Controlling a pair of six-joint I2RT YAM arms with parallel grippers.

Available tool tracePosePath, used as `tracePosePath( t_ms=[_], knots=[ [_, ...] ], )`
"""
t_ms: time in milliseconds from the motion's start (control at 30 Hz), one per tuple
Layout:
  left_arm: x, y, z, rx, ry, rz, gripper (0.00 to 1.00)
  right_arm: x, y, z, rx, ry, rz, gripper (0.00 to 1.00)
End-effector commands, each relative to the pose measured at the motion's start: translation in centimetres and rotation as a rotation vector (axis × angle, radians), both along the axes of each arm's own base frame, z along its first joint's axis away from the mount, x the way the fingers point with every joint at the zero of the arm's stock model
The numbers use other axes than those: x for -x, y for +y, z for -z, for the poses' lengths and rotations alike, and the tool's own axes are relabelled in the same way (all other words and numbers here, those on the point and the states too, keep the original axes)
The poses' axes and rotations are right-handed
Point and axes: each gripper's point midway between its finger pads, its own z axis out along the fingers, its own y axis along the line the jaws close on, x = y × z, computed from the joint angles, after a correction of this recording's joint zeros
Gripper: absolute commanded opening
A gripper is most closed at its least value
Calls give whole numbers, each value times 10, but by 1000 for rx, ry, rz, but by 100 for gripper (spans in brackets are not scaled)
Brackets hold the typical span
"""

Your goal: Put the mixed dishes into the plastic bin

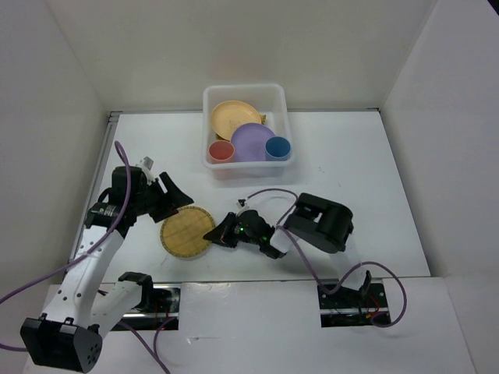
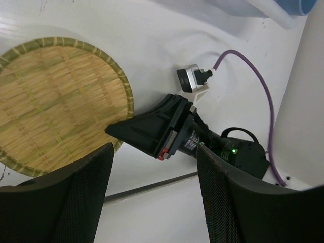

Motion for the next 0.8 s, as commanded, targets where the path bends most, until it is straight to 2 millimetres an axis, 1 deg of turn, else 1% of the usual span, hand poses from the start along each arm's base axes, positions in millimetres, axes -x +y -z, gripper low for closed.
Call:
tracePosePath(
  t_ms=[0, 33, 67, 100, 133, 167, 200, 233, 267, 300, 333, 367, 400, 433, 467, 500, 533, 567, 600, 633, 667, 700, 733, 767],
  knots=[
    [-4, -1, -44, 15, -119, 21, 74, -2, -6, -66, 38, -136, 6, 0],
    [-5, 2, -53, 17, -148, 12, 74, -2, -12, -73, 74, -152, 14, 0],
    [-5, 1, -64, 26, -174, 6, 74, 1, -25, -66, 185, -158, 3, 0],
    [-5, -1, -72, 36, -192, 15, 74, -1, -31, -105, 165, -210, 23, 0],
    [-5, -1, -89, 56, -231, 16, 74, -6, -41, -115, 205, -236, 60, 0],
    [-4, -6, -99, 88, -248, 28, 74, -4, -55, -115, 288, -249, 56, 0],
    [-7, -13, -116, 126, -302, 56, 74, -3, -63, -129, 294, -269, 67, 0],
    [-1, -27, -131, 200, -323, 135, 74, -7, -75, -166, 248, -313, 104, 0],
    [0, -33, -141, 242, -347, 161, 74, -16, -93, -170, 286, -316, 129, 0],
    [-2, -37, -159, 287, -393, 170, 74, -22, -103, -185, 276, -336, 154, 0],
    [-2, -39, -168, 302, -415, 180, 74, -23, -112, -221, 214, -376, 162, 0],
    [-2, -39, -176, 302, -441, 183, 74, -41, -133, -231, 230, -396, 210, 0],
    [-3, -37, -189, 300, -479, 180, 74, -52, -144, -245, 221, -418, 234, 0],
    [-2, -37, -194, 300, -493, 181, 74, -61, -152, -274, 186, -465, 250, 0],
    [-2, -37, -200, 299, -513, 184, 74, -92, -178, -286, 201, -490, 329, 0],
    [-2, -37, -200, 299, -513, 184, 74, -107, -189, -293, 228, -526, 338, 0],
    [-2, -37, -200, 299, -513, 184, 74, -130, -194, -310, 228, -552, 350, 0],
    [-2, -37, -200, 299, -513, 184, 74, -152, -211, -316, 233, -562, 365, 0],
    [-2, -37, -200, 299, -513, 184, 74, -166, -215, -341, 229, -628, 372, 0],
    [-1, -37, -198, 293, -509, 187, 74, -191, -214, -325, 264, -603, 363, 0],
    [-1, -37, -198, 293, -509, 187, 74, -206, -219, -326, 275, -612, 362, 0],
    [-2, -35, -196, 279, -508, 181, 74, -219, -219, -346, 278, -666, 362, 0],
    [-2, -35, -194, 279, -499, 180, 74, -244, -218, -325, 310, -631, 358, 0],
    [-3, -34, -194, 275, -500, 171, 74, -254, -215, -322, 300, -625, 335, 0]
  ],
)
